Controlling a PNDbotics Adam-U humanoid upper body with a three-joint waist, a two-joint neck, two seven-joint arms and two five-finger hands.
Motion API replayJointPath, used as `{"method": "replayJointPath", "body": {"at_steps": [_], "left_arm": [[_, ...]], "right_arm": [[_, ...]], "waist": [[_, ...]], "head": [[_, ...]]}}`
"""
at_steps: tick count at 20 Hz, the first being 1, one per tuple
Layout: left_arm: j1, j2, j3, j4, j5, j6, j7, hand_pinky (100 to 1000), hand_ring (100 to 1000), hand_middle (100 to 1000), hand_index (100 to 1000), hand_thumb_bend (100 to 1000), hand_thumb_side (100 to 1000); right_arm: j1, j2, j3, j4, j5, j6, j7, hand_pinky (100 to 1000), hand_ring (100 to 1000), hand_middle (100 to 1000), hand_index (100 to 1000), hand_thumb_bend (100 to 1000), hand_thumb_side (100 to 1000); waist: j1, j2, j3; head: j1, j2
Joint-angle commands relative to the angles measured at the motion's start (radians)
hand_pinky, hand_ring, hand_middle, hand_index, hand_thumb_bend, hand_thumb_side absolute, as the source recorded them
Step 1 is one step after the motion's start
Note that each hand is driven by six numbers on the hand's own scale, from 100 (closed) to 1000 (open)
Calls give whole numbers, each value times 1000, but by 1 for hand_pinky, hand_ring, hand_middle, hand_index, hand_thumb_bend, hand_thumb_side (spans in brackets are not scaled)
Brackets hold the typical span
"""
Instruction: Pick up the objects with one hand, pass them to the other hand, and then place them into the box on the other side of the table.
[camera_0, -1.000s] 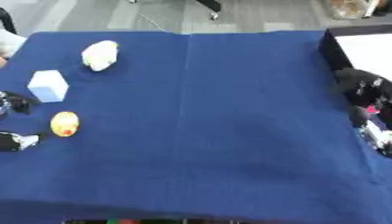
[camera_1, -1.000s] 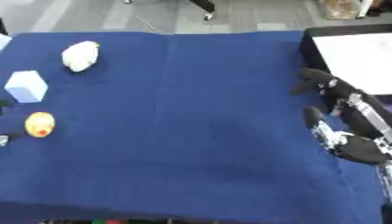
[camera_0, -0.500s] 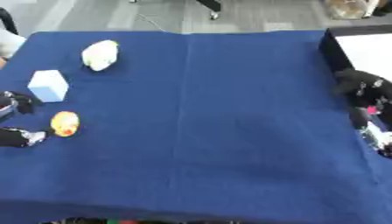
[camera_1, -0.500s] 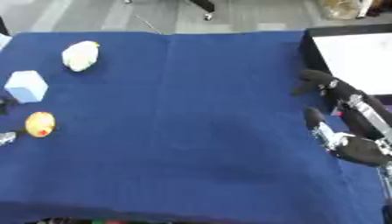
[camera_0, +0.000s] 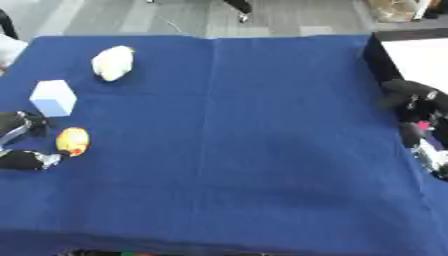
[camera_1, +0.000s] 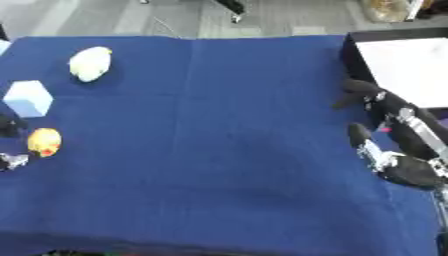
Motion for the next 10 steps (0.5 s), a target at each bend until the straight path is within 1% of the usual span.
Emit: {"method": "replayJointPath", "body": {"at_steps": [1, 6, 8, 10], "left_arm": [[-12, 16, 3, 8, -15, -4, -1, 785, 644, 581, 809, 339, 504], [-11, -3, 2, 32, -25, -2, 10, 778, 620, 557, 780, 290, 443], [-11, -12, 4, 38, -20, 0, 18, 778, 617, 553, 777, 281, 450], [-12, -19, 5, 40, -14, 4, 28, 778, 616, 553, 777, 287, 490]], "right_arm": [[-13, -14, -2, -10, -7, -1, 1, 1000, 1000, 710, 950, 100, 508], [-14, -13, -2, -10, -7, 0, 1, 1000, 1000, 710, 950, 100, 508], [-14, -13, -2, -10, -8, -1, 1, 1000, 1000, 710, 951, 100, 508], [-14, -13, -3, -10, -8, -1, 1, 1000, 1000, 710, 951, 100, 508]], "waist": [[0, -12, -1], [-1, -12, -1], [-2, -12, -1], [-2, -11, -1]], "head": [[4, 5], [5, 5], [5, 5], [6, 5]]}}
